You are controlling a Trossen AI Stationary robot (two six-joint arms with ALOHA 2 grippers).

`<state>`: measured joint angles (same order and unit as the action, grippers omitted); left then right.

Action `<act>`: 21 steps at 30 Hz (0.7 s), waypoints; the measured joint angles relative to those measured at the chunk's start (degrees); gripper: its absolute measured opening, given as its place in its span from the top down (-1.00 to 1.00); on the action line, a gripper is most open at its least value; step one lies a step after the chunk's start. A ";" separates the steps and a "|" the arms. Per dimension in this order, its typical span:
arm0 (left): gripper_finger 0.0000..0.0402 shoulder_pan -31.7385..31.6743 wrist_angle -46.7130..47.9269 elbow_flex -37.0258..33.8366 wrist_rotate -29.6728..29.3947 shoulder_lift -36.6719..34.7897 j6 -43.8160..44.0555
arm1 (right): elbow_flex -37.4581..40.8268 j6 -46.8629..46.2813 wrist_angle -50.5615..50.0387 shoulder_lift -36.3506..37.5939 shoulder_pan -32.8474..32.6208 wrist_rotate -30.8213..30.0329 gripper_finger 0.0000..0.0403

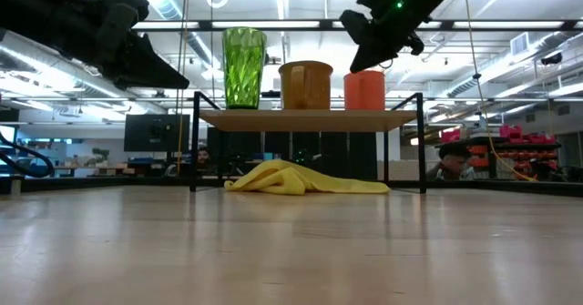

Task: Stack small to large cups/mugs on shelf
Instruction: Put the orange mug on the shelf

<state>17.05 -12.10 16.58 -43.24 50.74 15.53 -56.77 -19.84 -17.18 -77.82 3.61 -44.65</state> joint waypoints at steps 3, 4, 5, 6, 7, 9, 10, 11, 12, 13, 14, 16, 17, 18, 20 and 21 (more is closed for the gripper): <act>0.88 0.00 0.00 0.00 0.00 -0.01 0.00 | 0.00 -0.94 -0.76 0.00 -1.02 -2.61 1.00; 0.88 0.00 0.00 0.00 0.00 0.00 -0.01 | 0.00 -0.96 -1.05 0.00 -1.25 -3.80 1.00; 0.87 0.01 0.00 0.00 0.00 -0.01 0.00 | 0.00 -0.92 -1.30 0.00 -1.31 -4.56 1.00; 0.86 0.01 0.00 0.00 0.00 0.00 0.00 | 0.00 -0.72 -1.34 0.00 -1.31 -4.80 1.00; 0.85 0.01 0.00 0.00 0.00 -0.01 -0.02 | 0.00 -0.72 -1.24 0.00 -1.31 -4.77 1.00; 0.83 0.01 0.00 0.00 0.00 -0.01 -0.04 | 0.00 -0.91 -0.92 0.00 -1.51 -4.35 1.00; 0.83 0.00 0.00 0.00 0.00 0.00 -0.04 | 0.00 -1.01 -0.79 0.00 -1.56 -4.09 1.00; 0.82 0.00 0.00 0.00 0.00 0.00 -0.07 | 0.00 -1.02 -0.52 0.00 -1.69 -3.82 1.00; 0.82 -0.01 0.00 -0.02 0.00 0.00 -0.07 | 0.00 -1.02 -0.05 0.00 -1.98 -3.60 1.00; 0.82 0.01 0.00 0.00 0.00 0.00 -0.07 | 0.00 -1.01 0.56 0.00 -2.21 -3.51 1.00; 0.82 -0.01 0.00 0.00 0.00 0.00 -0.09 | 0.00 -0.98 1.36 0.00 -2.32 -3.44 1.00; 0.84 0.01 0.00 0.00 0.00 0.00 -0.09 | 0.00 -0.36 3.20 0.00 -2.54 -3.01 1.00; 0.85 0.00 0.00 0.00 0.00 -0.02 -0.09 | 0.00 0.15 4.10 0.00 -2.63 -2.80 1.00; 0.86 -0.01 0.00 0.00 0.00 -0.01 -0.09 | 0.00 0.44 4.91 0.00 -2.56 -2.70 1.00; 0.87 -0.01 0.00 -0.01 0.00 -0.01 -0.09 | 0.00 0.81 6.01 0.00 -1.75 -2.27 1.00; 0.88 0.00 0.00 0.00 0.00 0.00 -0.09 | 0.00 0.84 6.03 0.00 -1.20 -2.03 1.00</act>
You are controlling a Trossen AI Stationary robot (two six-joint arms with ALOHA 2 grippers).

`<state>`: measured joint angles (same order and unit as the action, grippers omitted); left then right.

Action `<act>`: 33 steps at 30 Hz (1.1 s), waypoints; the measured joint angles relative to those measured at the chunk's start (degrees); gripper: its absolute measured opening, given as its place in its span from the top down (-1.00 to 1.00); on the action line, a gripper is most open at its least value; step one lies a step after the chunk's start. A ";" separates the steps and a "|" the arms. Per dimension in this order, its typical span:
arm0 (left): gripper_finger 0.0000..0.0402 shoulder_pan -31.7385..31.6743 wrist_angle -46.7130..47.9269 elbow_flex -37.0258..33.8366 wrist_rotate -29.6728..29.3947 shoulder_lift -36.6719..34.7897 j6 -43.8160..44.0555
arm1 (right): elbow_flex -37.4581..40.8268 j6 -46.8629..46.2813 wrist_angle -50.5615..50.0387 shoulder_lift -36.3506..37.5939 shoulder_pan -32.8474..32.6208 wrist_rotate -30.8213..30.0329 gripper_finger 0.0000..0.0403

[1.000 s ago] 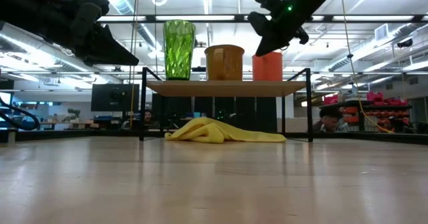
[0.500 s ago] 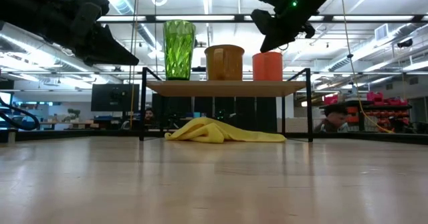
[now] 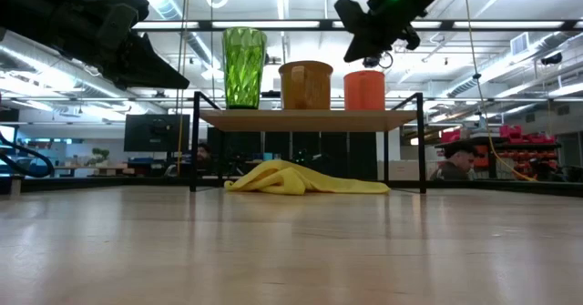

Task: Stack small to large cups/mugs on shelf
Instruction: Put the orange mug on the shelf

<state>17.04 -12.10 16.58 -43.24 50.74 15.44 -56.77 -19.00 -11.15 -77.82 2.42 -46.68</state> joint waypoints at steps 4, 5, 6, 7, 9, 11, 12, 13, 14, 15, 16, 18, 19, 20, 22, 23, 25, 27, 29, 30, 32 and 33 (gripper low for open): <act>0.88 0.02 0.00 0.00 0.00 0.00 0.00 | 0.00 -0.36 0.05 0.00 2.50 1.83 1.00; 0.87 -0.01 0.00 0.00 0.00 0.00 0.01 | 0.00 -0.60 0.05 0.00 2.93 2.39 1.00; 0.86 -0.01 0.00 0.00 0.00 0.00 0.00 | 0.00 -0.79 0.08 0.00 3.32 2.81 1.00; 0.85 0.01 0.00 0.00 0.00 -0.01 0.00 | 0.00 -0.82 0.10 0.00 3.69 3.03 1.00; 0.83 0.01 0.00 0.00 0.00 -0.02 0.00 | 0.00 -0.85 0.10 0.00 4.35 3.21 1.00; 0.82 0.00 0.00 0.00 0.00 0.00 -0.07 | 0.00 -0.91 0.10 0.00 4.88 3.46 1.00; 0.82 0.02 0.00 0.00 0.00 0.00 -0.11 | 0.00 -0.94 0.08 0.00 5.09 3.70 1.00; 0.82 0.01 0.00 0.00 0.00 0.00 -0.10 | 0.00 -0.96 0.03 0.00 5.18 3.86 1.00; 0.82 0.02 0.00 0.00 0.01 -0.01 -0.11 | 0.00 -0.96 -0.09 0.00 5.30 3.93 1.00; 0.83 -0.01 0.00 0.00 0.00 -0.01 -0.11 | 0.00 -1.01 -0.40 0.00 5.44 3.97 1.00; 0.84 0.00 0.00 -0.01 0.00 -0.01 -0.15 | 0.00 -1.44 -1.11 0.00 5.44 4.00 1.00; 0.86 0.00 0.00 0.00 0.00 -0.01 -0.22 | 0.00 -2.59 -3.10 0.00 5.44 4.07 1.00; 0.87 -0.01 0.00 0.00 0.00 -0.01 -0.22 | 0.00 -3.15 -4.13 0.00 5.45 4.04 1.00; 0.87 0.00 0.00 -0.02 0.00 0.00 -0.22 | 0.00 -3.49 -5.00 0.00 5.47 4.00 1.00; 0.88 -0.01 0.00 -0.02 0.00 0.00 -0.22 | 0.00 -3.78 -5.88 0.00 5.32 3.81 1.00; 0.88 0.02 0.00 0.00 0.00 0.00 -0.22 | 0.00 -3.78 -5.96 0.00 5.05 3.58 1.00; 0.88 0.00 0.00 0.00 0.00 0.00 -0.22 | 0.00 -3.77 -5.96 0.00 4.42 2.77 1.00; 0.86 0.02 0.00 -0.01 0.01 -0.01 -0.22 | 0.00 -3.58 -6.08 0.00 3.83 1.79 1.00; 0.84 -0.01 0.00 -0.02 0.00 0.00 -0.20 | 0.00 -3.84 -6.54 0.00 3.27 0.97 1.00; 0.83 0.00 0.00 -0.02 0.00 0.00 -0.20 | 0.00 -4.19 -6.94 0.00 2.93 0.58 1.00; 0.82 -0.01 0.00 0.00 0.00 -0.02 -0.17 | 0.00 -4.87 -7.97 0.00 2.16 -0.62 1.00; 0.82 -0.01 0.00 -0.02 0.00 0.00 -0.17 | 0.00 -4.92 -8.33 0.00 1.69 -1.17 1.00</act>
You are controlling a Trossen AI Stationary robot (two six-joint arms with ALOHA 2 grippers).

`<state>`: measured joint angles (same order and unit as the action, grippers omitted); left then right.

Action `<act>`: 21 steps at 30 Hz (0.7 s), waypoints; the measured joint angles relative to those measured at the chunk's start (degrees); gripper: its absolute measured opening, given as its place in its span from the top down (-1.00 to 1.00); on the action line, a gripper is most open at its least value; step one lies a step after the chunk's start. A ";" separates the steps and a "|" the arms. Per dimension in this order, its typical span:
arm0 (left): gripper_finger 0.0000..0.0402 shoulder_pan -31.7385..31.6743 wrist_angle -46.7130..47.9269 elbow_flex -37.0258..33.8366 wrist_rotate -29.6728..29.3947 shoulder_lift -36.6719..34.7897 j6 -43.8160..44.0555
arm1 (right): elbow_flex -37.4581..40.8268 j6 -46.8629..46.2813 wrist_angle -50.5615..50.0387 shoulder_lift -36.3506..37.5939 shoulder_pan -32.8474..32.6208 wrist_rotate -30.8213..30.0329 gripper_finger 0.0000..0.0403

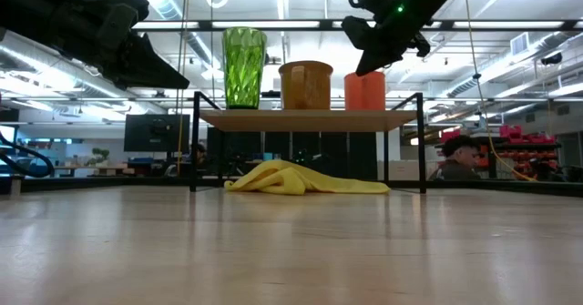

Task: Stack small to large cups/mugs on shelf
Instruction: Put the orange mug on the shelf, then return to Home Position

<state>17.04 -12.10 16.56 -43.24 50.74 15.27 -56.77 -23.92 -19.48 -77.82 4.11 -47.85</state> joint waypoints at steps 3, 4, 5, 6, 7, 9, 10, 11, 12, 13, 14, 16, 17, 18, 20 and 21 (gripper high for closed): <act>0.83 0.01 0.00 0.00 0.01 0.00 0.09 | 0.00 0.34 -0.01 0.10 -1.53 -1.55 1.00; 0.84 0.00 0.00 0.00 0.01 0.00 0.09 | -0.01 0.77 -0.02 0.38 -1.99 -1.84 1.00; 0.85 0.00 0.00 0.00 0.00 -0.01 0.09 | -0.36 1.25 -0.26 0.66 -2.46 -2.12 1.00; 0.86 0.02 0.01 0.00 0.01 0.00 0.09 | -0.86 1.49 -0.22 1.15 -2.96 -2.32 1.00; 0.87 0.02 0.02 0.00 0.00 0.00 0.09 | -1.33 1.63 -0.21 1.73 -3.49 -2.71 1.00; 0.88 0.02 0.02 0.00 0.02 0.00 0.11 | -2.48 2.43 -0.38 3.08 -4.51 -2.99 1.00; 0.88 0.02 0.03 0.00 0.02 0.00 0.11 | -3.09 2.80 -0.65 3.73 -5.08 -3.12 0.99; 0.88 0.02 0.02 0.00 0.01 -0.01 0.11 | -3.58 3.02 -1.08 4.49 -5.78 -3.07 0.99; 0.88 0.00 0.03 0.00 0.00 -0.01 0.14 | -4.02 3.05 -1.98 5.22 -6.55 -3.10 0.99; 0.88 0.01 0.04 0.00 0.02 -0.01 0.15 | -4.48 3.08 -2.55 6.01 -7.37 -3.08 0.99; 0.87 0.00 0.04 0.00 0.00 0.00 0.15 | -4.85 3.10 -3.33 6.93 -8.29 -2.98 0.99; 0.85 0.00 0.09 0.00 0.02 0.00 0.15 | -4.96 3.10 -4.97 9.00 -10.17 -3.03 0.98; 0.84 0.02 0.13 0.00 0.02 0.00 0.15 | -4.96 3.06 -5.87 10.01 -11.21 -3.03 0.98; 0.84 0.02 0.13 0.00 0.02 0.00 0.17 | -4.96 2.90 -7.00 11.03 -12.32 -3.05 0.98; 0.82 0.02 0.13 0.00 0.02 0.00 0.17 | -4.96 1.55 -9.85 13.13 -14.53 -2.88 0.96; 0.82 0.03 0.15 0.00 0.02 -0.01 0.23 | -4.96 0.51 -11.09 14.16 -15.70 -2.87 0.96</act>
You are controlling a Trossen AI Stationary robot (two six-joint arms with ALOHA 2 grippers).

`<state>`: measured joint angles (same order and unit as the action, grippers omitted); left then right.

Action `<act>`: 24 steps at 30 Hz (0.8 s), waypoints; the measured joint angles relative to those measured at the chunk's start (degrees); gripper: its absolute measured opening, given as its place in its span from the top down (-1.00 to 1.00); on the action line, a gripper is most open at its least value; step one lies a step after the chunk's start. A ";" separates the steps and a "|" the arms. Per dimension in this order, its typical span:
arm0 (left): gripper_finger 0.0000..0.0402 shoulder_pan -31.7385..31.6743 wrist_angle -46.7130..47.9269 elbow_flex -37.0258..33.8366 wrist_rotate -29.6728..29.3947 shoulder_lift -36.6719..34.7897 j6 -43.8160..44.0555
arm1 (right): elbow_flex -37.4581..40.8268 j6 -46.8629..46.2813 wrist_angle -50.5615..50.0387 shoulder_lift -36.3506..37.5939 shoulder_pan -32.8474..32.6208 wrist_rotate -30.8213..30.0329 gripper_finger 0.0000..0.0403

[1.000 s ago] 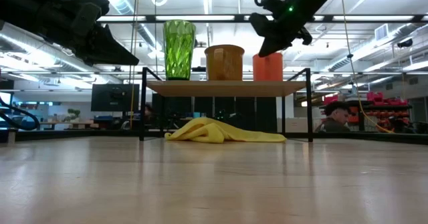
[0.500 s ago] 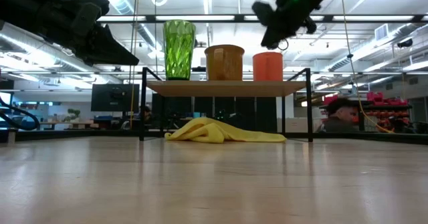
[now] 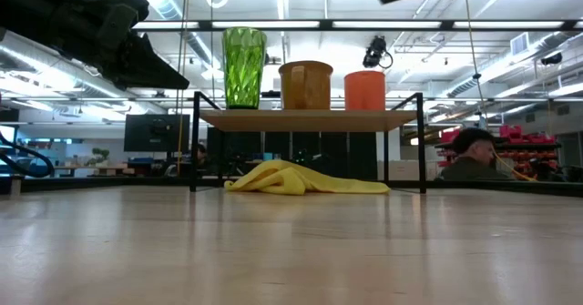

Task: Stack small to large cups/mugs on shelf
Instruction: Return to Home Position

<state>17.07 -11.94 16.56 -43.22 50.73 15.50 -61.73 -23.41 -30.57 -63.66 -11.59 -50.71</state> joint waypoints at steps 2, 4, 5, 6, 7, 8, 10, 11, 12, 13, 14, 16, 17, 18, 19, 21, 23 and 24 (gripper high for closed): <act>0.82 0.04 0.03 0.00 0.00 -0.01 0.36 | 0.00 -2.60 -3.57 1.87 -2.42 -0.03 0.95; 0.84 0.06 0.04 0.00 0.00 0.01 0.40 | 0.00 -5.45 -6.88 3.33 -4.95 -0.01 0.95; 0.85 0.06 0.05 0.00 0.00 0.00 0.63 | 0.15 -6.93 -8.15 3.99 -6.21 -0.01 0.95; 0.85 0.06 0.09 0.00 0.00 0.00 0.81 | 0.39 -8.24 -9.29 4.57 -7.45 -0.03 0.95; 0.86 0.06 0.11 0.00 0.00 0.01 1.19 | 0.70 -9.54 -10.42 4.98 -8.66 -0.05 0.95; 0.87 0.06 0.11 0.00 0.00 0.01 1.76 | 1.06 -10.71 -11.13 5.29 -9.80 -0.05 0.95; 0.88 0.06 0.11 0.00 0.00 0.01 1.89 | 1.93 -12.54 -11.61 5.49 -11.91 -0.07 0.96; 0.88 0.06 0.09 0.00 0.00 -0.01 1.89 | 2.35 -13.16 -11.60 5.51 -12.94 -0.14 0.96; 0.88 0.06 0.09 0.00 0.00 0.01 1.89 | 2.73 -13.78 -11.63 5.51 -13.93 -0.22 0.96; 0.88 0.06 0.09 -0.01 0.02 0.01 1.89 | 3.09 -14.25 -11.66 5.51 -14.85 -0.22 0.95; 0.87 0.06 0.09 0.00 0.00 0.00 1.89 | 3.42 -14.55 -11.61 5.47 -15.71 -0.23 0.95; 0.86 0.06 0.09 -0.02 0.00 0.00 1.89 | 4.04 -15.27 -11.68 5.30 -17.52 -0.42 0.94; 0.85 0.06 0.09 -0.02 0.02 0.01 1.89 | 4.47 -15.86 -11.70 5.28 -18.63 -0.91 0.94; 0.84 0.06 0.09 -0.02 0.02 -0.01 1.89 | 4.98 -16.70 -11.78 5.30 -19.82 -1.71 0.94; 0.83 0.06 0.09 -0.02 0.00 0.01 1.89 | 5.64 -17.38 -11.82 5.33 -21.17 -2.61 0.94; 0.82 0.06 0.09 -0.02 0.01 0.01 1.89 | 7.37 -19.45 -11.84 5.40 -24.05 -5.04 0.95; 0.82 0.06 0.09 -0.02 0.02 -0.01 1.91 | 9.17 -21.74 -11.82 5.40 -26.94 -7.75 0.96; 0.83 0.06 0.08 -0.05 0.02 0.01 1.91 | 9.99 -22.88 -11.71 5.44 -28.16 -8.82 0.96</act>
<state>17.12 -11.86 16.51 -43.20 50.74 17.41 -51.75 -46.29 -42.28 -58.22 -39.75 -59.54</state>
